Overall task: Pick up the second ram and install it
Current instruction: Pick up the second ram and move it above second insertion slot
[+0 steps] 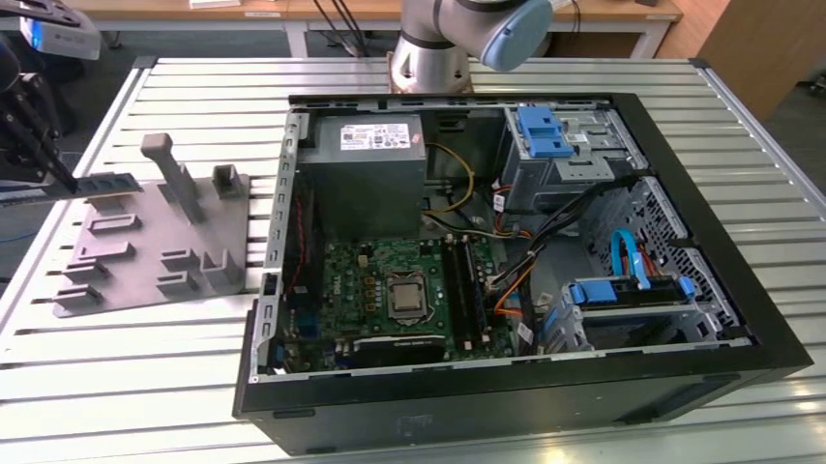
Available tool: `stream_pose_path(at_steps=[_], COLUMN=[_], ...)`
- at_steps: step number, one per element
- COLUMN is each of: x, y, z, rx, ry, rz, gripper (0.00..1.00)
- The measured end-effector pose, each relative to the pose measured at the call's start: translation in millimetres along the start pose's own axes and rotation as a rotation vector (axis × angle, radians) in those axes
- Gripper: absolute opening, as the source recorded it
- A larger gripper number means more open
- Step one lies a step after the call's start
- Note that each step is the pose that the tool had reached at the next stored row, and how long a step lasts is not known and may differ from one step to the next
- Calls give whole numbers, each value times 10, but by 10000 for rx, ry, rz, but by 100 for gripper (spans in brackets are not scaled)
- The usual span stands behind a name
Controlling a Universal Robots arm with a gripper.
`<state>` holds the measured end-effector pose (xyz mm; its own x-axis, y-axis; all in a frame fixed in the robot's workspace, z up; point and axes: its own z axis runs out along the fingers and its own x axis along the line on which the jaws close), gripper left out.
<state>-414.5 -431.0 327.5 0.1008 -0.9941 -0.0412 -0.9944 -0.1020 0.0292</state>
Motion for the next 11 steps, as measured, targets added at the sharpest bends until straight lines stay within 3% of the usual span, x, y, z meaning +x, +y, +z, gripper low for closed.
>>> stream_pose_path(at_steps=[11], x=[-4], y=[3], z=[-90], rx=[1], ry=[-5], rz=[0], gripper=[14])
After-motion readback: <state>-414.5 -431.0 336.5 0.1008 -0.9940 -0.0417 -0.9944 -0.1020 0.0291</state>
